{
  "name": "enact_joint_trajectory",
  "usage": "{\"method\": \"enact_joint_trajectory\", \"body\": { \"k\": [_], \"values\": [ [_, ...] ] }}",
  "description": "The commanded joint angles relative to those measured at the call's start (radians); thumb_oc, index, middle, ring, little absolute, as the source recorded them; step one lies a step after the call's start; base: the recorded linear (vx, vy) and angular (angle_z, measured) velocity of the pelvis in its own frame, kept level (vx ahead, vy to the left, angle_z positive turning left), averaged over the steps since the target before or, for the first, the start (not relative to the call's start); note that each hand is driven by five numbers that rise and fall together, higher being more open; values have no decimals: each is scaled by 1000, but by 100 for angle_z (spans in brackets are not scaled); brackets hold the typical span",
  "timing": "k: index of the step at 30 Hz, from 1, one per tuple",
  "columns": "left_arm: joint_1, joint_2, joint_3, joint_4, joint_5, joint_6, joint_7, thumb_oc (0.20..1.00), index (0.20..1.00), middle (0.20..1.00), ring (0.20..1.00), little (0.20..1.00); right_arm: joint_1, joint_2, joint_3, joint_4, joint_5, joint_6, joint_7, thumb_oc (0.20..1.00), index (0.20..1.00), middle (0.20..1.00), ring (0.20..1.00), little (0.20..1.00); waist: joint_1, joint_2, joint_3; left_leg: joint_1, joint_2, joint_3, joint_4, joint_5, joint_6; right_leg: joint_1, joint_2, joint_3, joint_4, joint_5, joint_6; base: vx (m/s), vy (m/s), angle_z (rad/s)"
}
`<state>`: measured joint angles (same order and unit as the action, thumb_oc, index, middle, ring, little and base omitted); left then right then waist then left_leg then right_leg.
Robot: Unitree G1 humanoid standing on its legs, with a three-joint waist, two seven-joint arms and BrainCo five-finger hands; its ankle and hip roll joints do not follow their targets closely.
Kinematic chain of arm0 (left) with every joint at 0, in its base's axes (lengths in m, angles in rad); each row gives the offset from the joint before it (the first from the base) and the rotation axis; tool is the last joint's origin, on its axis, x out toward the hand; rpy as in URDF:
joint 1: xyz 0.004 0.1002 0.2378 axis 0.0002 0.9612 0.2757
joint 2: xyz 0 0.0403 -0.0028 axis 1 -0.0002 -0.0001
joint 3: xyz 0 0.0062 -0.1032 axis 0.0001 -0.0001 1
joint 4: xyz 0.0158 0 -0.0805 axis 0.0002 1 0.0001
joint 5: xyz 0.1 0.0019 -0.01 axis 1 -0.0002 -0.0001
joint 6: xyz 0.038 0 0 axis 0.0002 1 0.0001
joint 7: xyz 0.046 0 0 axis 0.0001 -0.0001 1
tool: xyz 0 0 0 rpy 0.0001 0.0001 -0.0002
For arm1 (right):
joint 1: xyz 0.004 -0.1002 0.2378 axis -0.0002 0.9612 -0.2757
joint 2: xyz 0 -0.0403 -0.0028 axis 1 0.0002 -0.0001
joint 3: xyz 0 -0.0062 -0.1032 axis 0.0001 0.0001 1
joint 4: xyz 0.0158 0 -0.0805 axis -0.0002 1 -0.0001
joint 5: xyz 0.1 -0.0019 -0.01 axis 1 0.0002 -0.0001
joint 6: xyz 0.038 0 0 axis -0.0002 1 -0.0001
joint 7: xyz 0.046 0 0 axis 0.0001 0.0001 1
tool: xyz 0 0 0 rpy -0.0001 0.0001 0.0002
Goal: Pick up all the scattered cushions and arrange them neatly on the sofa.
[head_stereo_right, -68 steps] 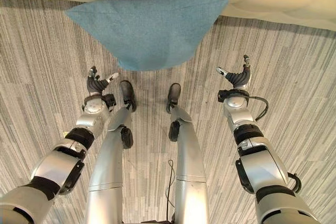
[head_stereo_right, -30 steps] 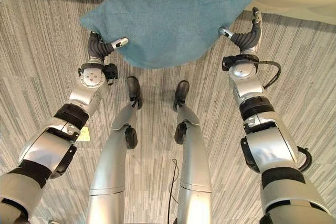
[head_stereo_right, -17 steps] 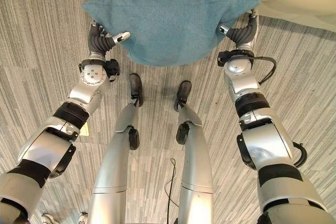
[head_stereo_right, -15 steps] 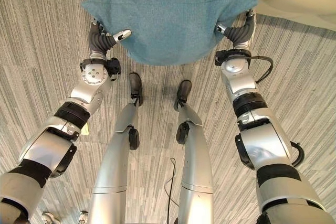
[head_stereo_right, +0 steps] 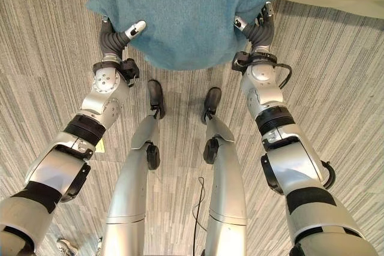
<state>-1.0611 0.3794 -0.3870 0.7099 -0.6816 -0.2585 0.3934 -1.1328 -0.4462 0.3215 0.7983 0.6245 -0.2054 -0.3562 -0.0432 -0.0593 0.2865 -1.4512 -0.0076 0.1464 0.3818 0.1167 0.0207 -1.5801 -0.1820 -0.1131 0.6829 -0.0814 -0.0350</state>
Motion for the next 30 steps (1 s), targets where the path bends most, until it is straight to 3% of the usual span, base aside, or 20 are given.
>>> {"method": "enact_joint_trajectory", "body": {
  "k": [1,10,22,23,30],
  "values": [
    [-5,-32,-3,-60,-29,-73,-54,200,200,200,200,200,-87,84,64,-107,3,-110,73,200,200,200,200,200,-35,30,-45,-7,-55,-107,30,-175,33,27,39,-9,-72,-33,89,0,0,0],
    [84,2,64,-122,-25,-83,-67,200,200,200,200,200,-16,11,17,-169,-73,-95,68,200,200,200,200,200,-32,30,-65,71,-60,-113,-17,-170,36,88,49,-1,-103,-29,85,-8,1,-1],
    [469,-115,49,-393,56,-56,-151,200,200,200,200,200,501,99,-126,-457,-237,-93,45,200,200,200,200,200,-41,40,-80,568,-63,-124,-198,-173,11,581,64,-32,-319,-5,79,-47,-15,-9],
    [538,-123,35,-416,64,-52,-167,200,200,200,200,200,589,119,-131,-480,-260,-89,46,200,200,200,200,200,-47,41,-77,684,-58,-119,-216,-190,14,697,69,-34,-358,-2,83,-47,-18,-16],
    [749,-94,39,-476,126,-37,-222,200,200,200,200,200,845,117,-201,-555,-331,-57,66,200,200,200,200,200,-77,45,-89,1037,-37,-86,-262,-238,13,1095,93,-42,-516,19,93,-6,10,-19]
  ]
}}
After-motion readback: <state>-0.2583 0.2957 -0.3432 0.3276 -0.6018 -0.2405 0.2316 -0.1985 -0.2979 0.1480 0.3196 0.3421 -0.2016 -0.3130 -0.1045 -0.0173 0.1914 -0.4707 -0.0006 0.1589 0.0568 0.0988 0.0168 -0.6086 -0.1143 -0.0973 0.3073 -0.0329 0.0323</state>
